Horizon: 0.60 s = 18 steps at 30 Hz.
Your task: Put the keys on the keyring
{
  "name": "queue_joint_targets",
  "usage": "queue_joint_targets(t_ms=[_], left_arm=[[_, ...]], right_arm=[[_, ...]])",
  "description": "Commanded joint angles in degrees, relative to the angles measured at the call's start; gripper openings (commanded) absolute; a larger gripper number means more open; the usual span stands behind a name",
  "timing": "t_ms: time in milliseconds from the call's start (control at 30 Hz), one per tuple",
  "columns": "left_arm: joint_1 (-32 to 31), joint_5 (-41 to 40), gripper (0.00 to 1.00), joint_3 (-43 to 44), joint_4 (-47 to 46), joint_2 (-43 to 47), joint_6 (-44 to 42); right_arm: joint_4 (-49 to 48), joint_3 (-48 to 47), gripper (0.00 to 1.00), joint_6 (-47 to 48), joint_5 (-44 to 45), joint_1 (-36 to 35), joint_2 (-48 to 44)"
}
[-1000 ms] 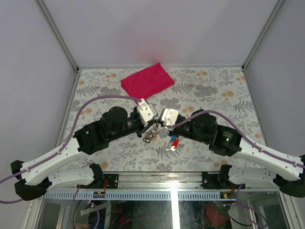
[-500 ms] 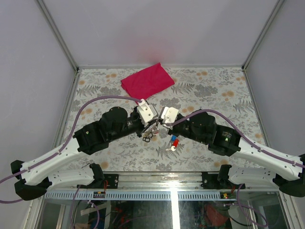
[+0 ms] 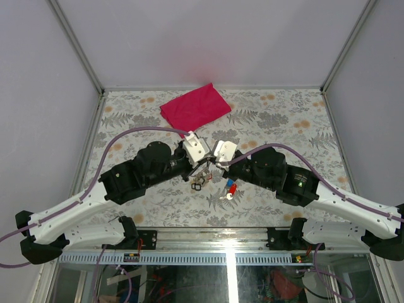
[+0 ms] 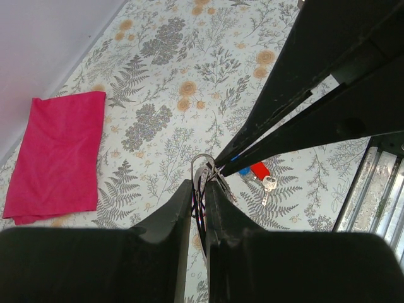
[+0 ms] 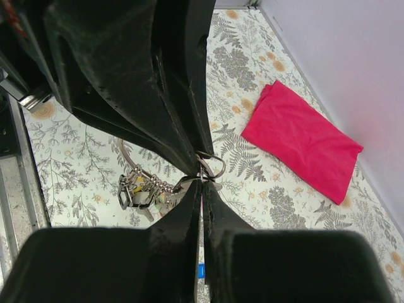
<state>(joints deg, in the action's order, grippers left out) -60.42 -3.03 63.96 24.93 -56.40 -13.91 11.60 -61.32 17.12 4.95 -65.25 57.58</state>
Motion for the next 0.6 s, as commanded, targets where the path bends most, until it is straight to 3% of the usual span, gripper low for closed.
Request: queue_joint_targets(t_ms=[0,567], left_arm=[[-0.7,-0.5,0.00,2.2,-2.3,0.2,-0.6],[-1.3,-0.2,0.00,2.3,-1.8,0.0,-0.9]], right_arm=[[-2.6,-3.2,0.00,-1.1,1.5,-0.3,-0.9],[-1.5,-4.6,0.00,-2.8,7.3,-0.2,-0.1]])
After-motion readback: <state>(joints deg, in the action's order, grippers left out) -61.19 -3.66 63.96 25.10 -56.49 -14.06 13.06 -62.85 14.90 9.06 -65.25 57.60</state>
